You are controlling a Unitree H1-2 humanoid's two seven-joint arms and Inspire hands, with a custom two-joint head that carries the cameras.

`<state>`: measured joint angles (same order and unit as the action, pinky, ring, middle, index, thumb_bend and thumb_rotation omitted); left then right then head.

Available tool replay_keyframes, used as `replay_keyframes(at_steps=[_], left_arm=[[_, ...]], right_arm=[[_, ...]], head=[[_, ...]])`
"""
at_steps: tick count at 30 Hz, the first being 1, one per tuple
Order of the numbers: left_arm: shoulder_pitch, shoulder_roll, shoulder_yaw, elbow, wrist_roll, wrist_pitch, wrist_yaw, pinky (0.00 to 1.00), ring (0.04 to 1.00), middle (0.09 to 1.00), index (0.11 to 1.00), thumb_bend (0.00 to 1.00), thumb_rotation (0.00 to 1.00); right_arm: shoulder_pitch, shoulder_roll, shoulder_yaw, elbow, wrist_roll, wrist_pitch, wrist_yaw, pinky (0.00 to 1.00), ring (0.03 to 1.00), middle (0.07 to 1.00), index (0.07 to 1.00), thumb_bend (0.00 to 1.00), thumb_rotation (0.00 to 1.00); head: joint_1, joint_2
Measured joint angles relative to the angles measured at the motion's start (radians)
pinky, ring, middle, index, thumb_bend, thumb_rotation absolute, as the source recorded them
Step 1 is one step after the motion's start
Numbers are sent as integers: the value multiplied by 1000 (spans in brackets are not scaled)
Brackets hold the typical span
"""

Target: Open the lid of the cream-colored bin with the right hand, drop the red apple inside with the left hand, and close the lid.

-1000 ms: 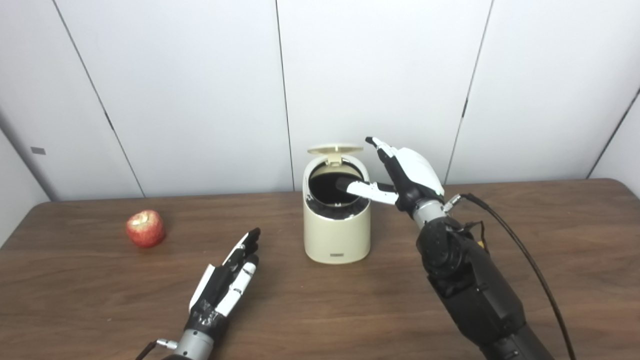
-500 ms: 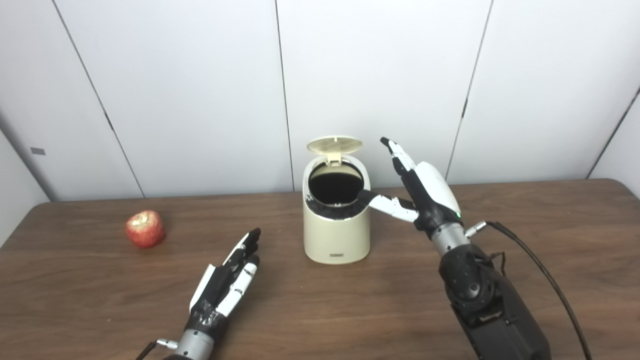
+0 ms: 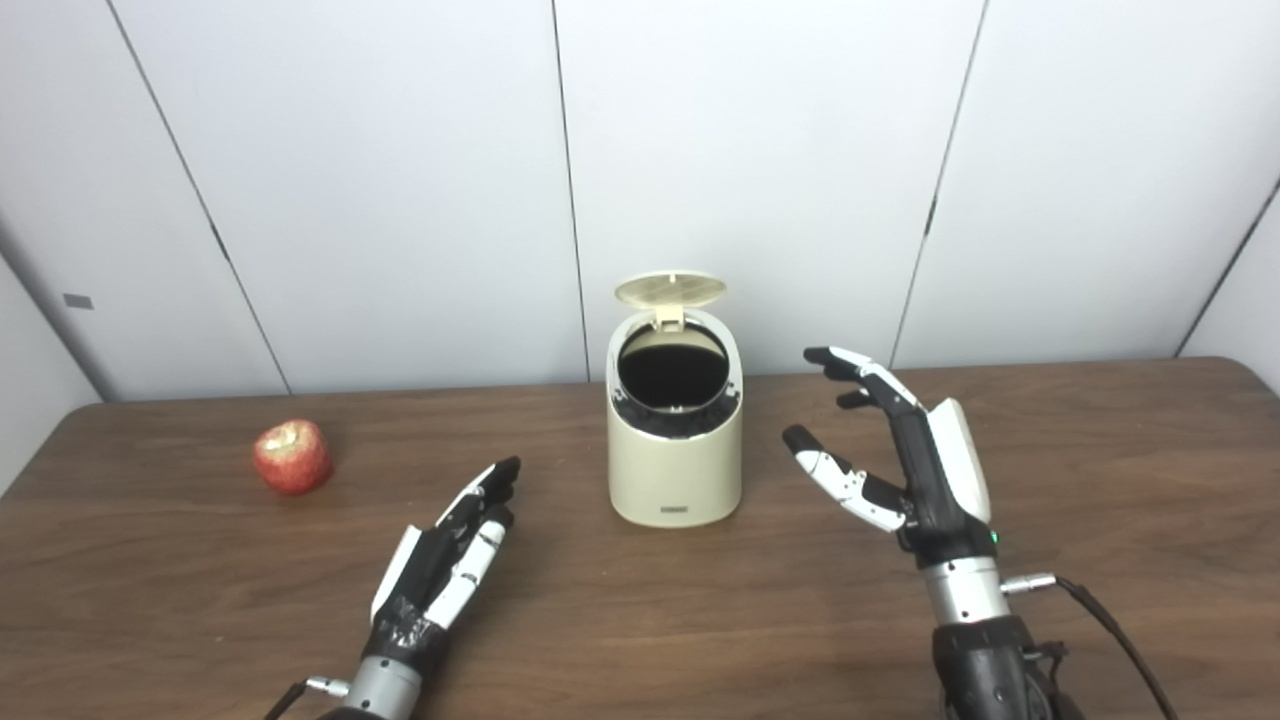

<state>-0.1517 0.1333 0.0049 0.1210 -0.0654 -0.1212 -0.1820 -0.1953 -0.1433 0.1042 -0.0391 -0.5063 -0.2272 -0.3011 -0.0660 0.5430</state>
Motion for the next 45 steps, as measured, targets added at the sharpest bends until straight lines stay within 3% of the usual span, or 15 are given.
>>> replay_keyframes(at_steps=[8,17,21,22,24,25,26,29,32,35,38,45], left_arm=[[-5,1,3,12,-1,-14,4,929,965,950,939,234,678],[-5,1,11,17,0,-43,11,894,938,930,911,220,610],[-4,1,12,18,83,-89,63,834,891,894,879,237,627],[-4,2,11,17,125,-99,81,790,865,876,871,251,577],[1,13,-2,9,259,-113,131,725,826,851,867,346,476],[5,26,-12,0,341,-121,154,675,790,817,833,525,402],[10,41,-21,-21,422,-120,173,658,778,806,822,585,377],[11,94,-21,-111,636,-120,230,610,759,796,797,683,300],[-33,177,16,-204,778,-108,285,584,756,804,813,779,336],[-104,262,74,-231,817,-41,282,575,768,818,841,880,342],[-141,320,93,-232,840,38,243,570,756,805,837,939,387],[-154,363,85,-130,853,111,218,547,726,792,815,985,355]], right_arm=[[100,35,-36,12,5,-71,-40,627,727,742,728,261,476],[106,44,-65,33,-1,-104,-77,617,723,743,723,269,449],[106,44,-65,34,7,-104,-73,639,741,755,730,279,430],[106,43,-65,35,10,-104,-72,639,741,755,730,281,418],[105,43,-65,35,11,-103,-69,639,740,757,733,288,443],[105,43,-65,34,11,-101,-68,642,742,761,736,293,473],[105,44,-65,34,12,-98,-65,643,743,762,738,295,484],[105,43,-68,34,12,-97,-62,646,743,762,739,298,512],[107,43,-74,35,12,-97,-63,644,739,759,736,292,528],[106,43,-77,38,17,-97,-60,654,745,762,739,294,569],[107,43,-77,37,26,-97,-49,657,750,765,743,298,591],[107,42,-78,39,28,-97,-45,656,751,770,745,309,613]], head=[[2,0],[9,3],[12,0],[12,0],[14,-2],[17,0],[23,0],[34,0],[40,0],[44,-5],[51,-9],[66,-18]])
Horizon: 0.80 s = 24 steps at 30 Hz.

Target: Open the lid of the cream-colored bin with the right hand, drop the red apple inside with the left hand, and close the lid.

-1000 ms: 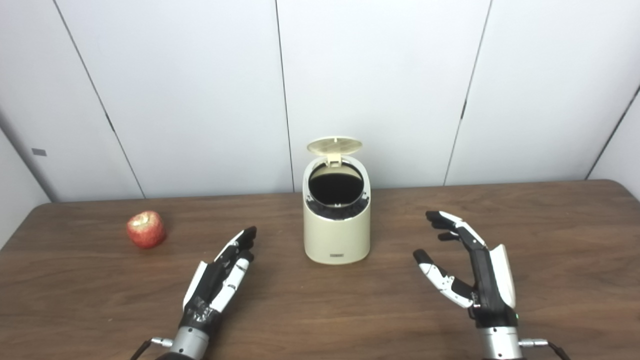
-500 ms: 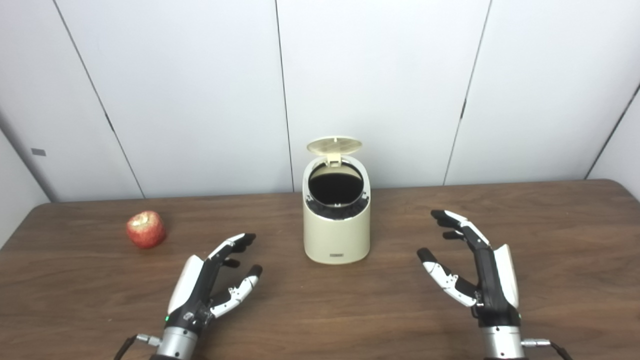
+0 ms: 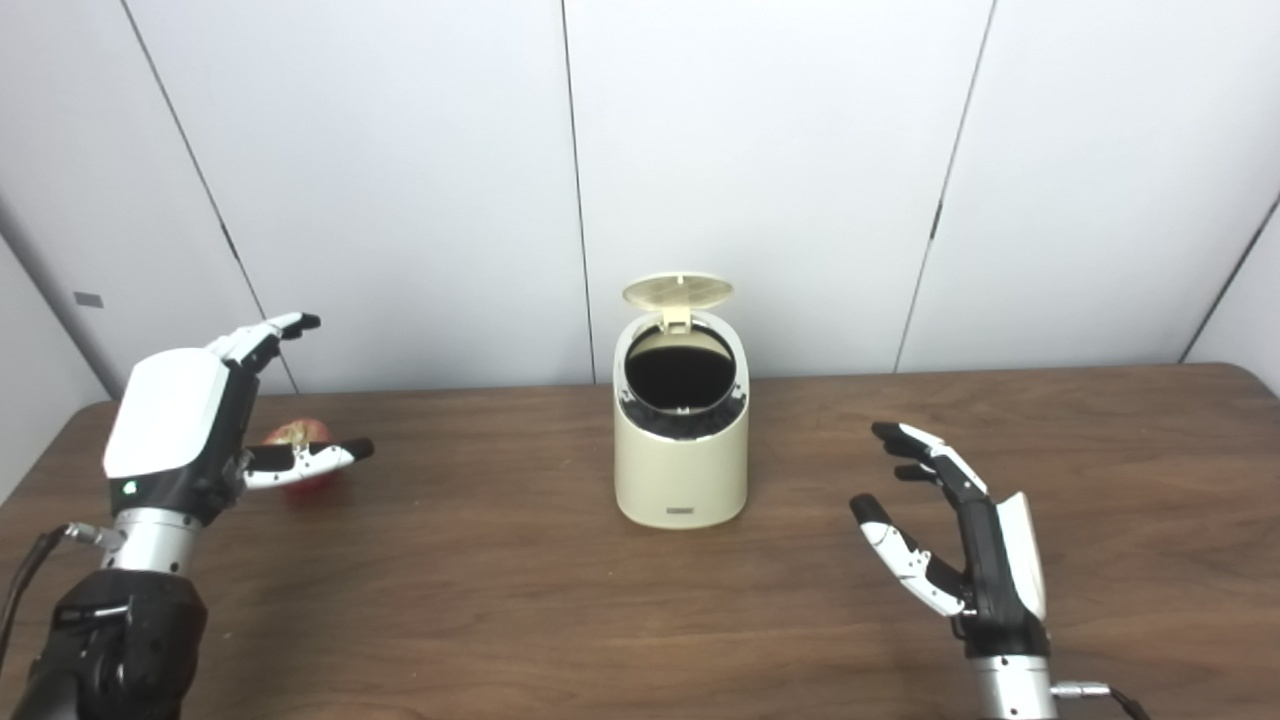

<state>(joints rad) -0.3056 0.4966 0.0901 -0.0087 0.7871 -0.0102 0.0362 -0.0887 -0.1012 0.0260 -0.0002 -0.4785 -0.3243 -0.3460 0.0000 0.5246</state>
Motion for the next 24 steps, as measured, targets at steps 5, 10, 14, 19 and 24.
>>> replay_keyframes(at_steps=[5,10,14,19,24], left_arm=[[-28,24,-24,69,20,42,0,568,730,799,826,1000,400],[-67,34,-74,117,39,108,-32,529,693,761,835,1000,447],[-86,36,-114,157,44,150,-53,524,699,770,843,1000,488],[-87,36,-142,179,58,192,-53,683,829,839,869,1000,476],[-88,36,-161,192,70,217,-39,824,921,907,903,1000,518]], right_arm=[[-1,-3,-1,3,5,0,2,659,750,763,738,307,577],[-3,-5,-3,6,16,-1,4,655,743,759,736,294,536],[-11,-18,-7,17,23,-2,9,649,737,759,737,286,521],[-23,-45,-23,42,58,-24,17,659,742,756,734,268,435],[-31,-82,-34,63,63,-40,17,659,740,754,732,259,423]], head=[[35,-6],[95,-17],[143,-29],[224,-44],[282,-60]])
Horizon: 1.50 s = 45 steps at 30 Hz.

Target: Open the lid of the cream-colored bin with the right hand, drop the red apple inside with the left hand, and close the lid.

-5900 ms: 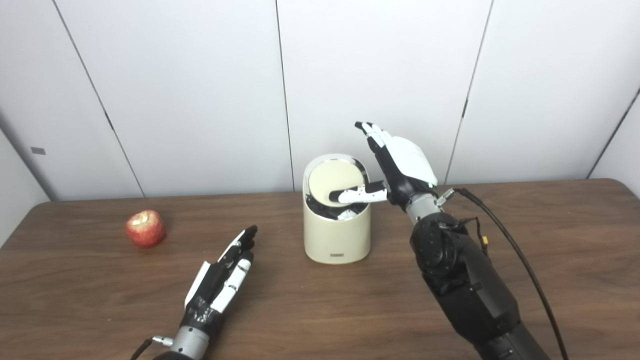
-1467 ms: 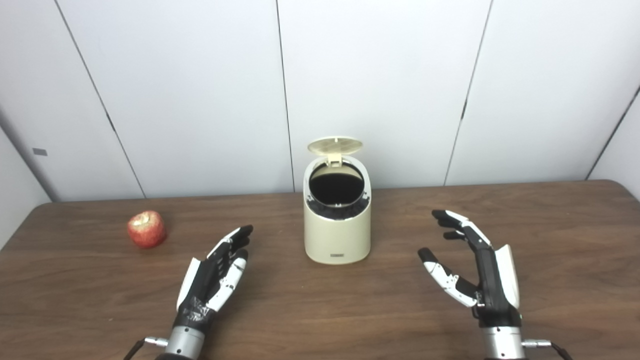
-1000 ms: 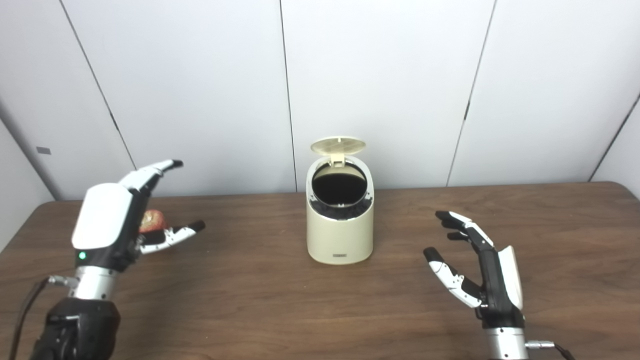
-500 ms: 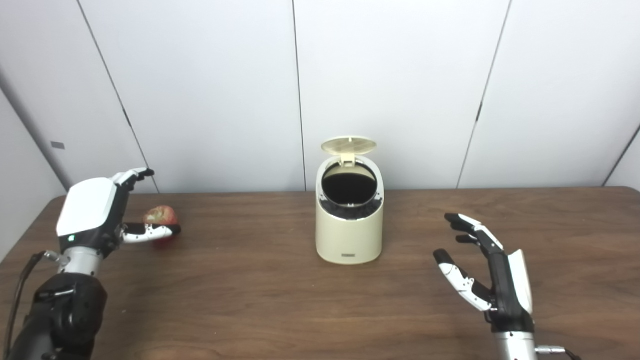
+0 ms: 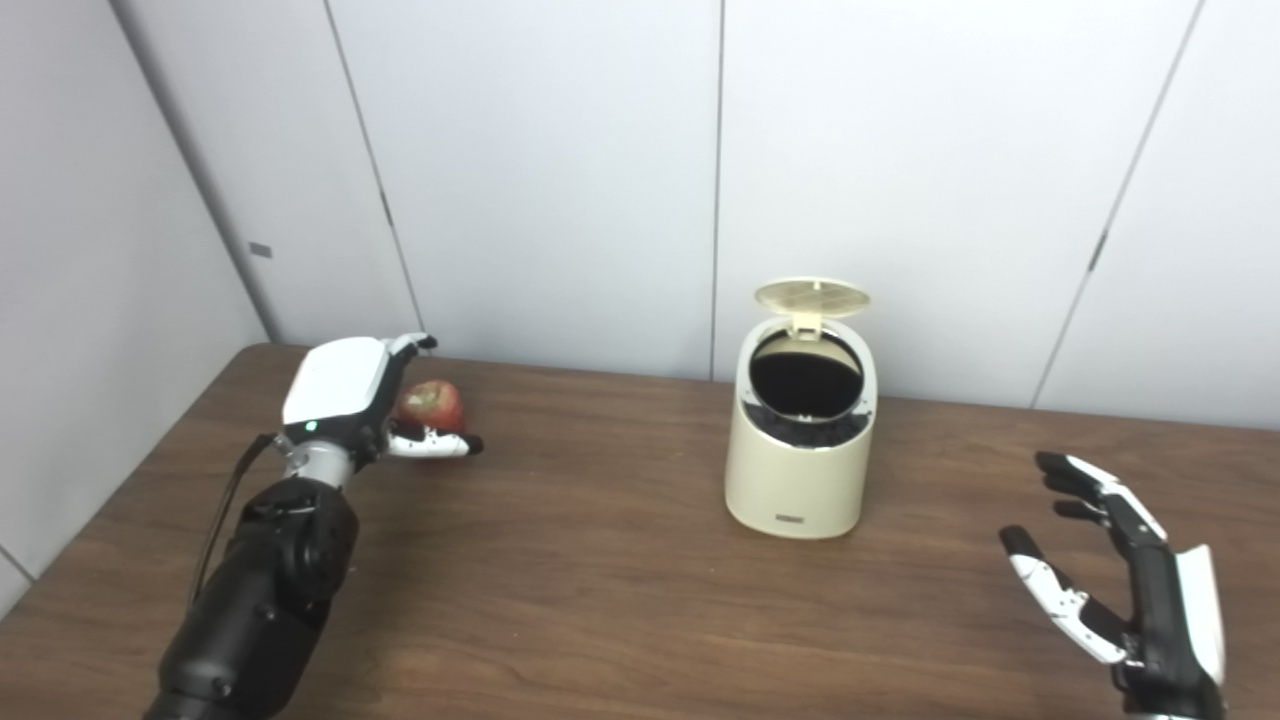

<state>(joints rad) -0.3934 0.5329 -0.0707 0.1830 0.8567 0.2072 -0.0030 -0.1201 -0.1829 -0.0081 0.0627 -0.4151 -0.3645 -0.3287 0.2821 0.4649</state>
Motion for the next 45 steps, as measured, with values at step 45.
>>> replay_keyframes(at_steps=[45], left_arm=[[-202,44,-207,268,61,172,-96,570,736,799,815,1000,418]], right_arm=[[93,33,-6,-138,32,118,128,541,694,715,680,182,292]], head=[[75,-34]])
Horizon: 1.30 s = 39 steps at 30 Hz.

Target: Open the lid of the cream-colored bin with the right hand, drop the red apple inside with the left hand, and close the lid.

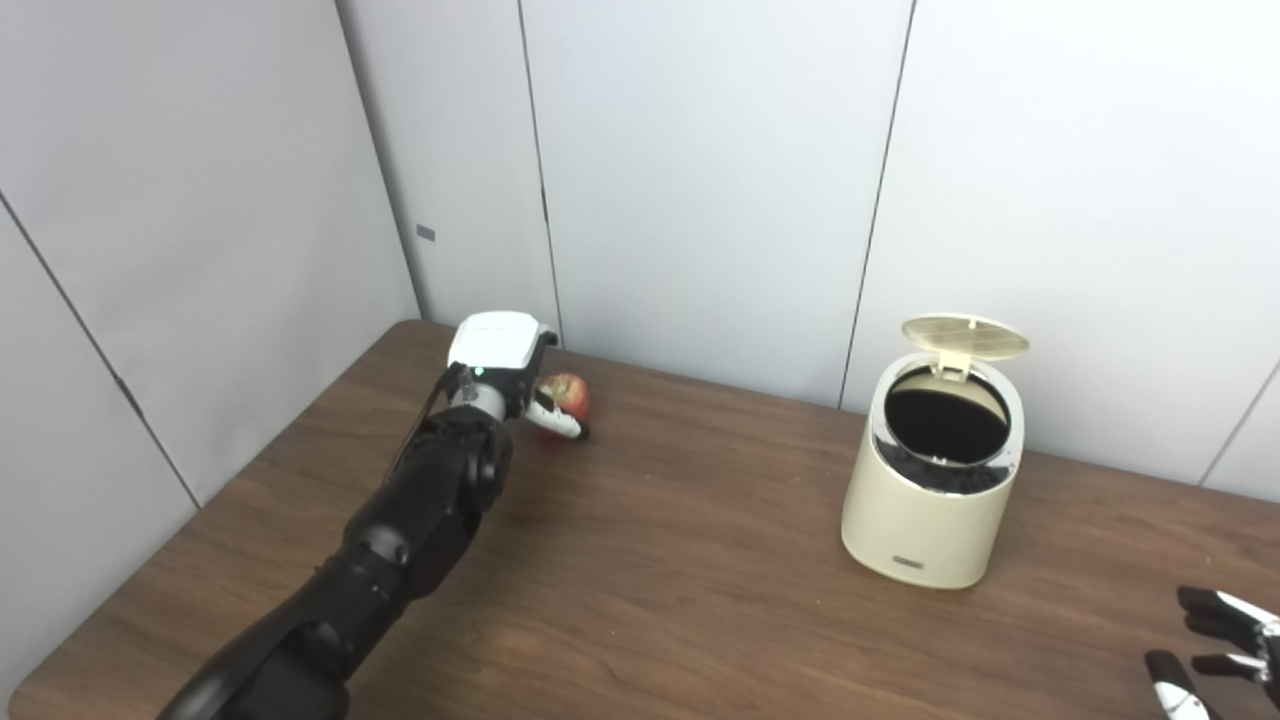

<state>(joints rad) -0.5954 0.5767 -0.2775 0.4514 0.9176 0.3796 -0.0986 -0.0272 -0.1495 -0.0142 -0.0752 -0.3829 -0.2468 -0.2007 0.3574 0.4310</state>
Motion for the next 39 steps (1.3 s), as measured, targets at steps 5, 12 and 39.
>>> replay_keyframes(at_steps=[5,12,39], left_arm=[[-31,3,-37,-5,-9,36,-155,358,472,596,741,1000,325],[-59,42,-99,-36,-28,7,-306,376,482,572,638,978,209],[25,38,-73,-116,-24,-55,-130,217,304,413,499,521,0]], right_arm=[[8,7,0,-37,-13,29,7,543,693,716,683,180,254],[7,22,1,-63,-15,52,15,549,700,713,679,165,13],[7,66,9,-112,-36,118,41,550,682,708,675,181,0]], head=[[-5,3],[-11,6],[-87,-5]])
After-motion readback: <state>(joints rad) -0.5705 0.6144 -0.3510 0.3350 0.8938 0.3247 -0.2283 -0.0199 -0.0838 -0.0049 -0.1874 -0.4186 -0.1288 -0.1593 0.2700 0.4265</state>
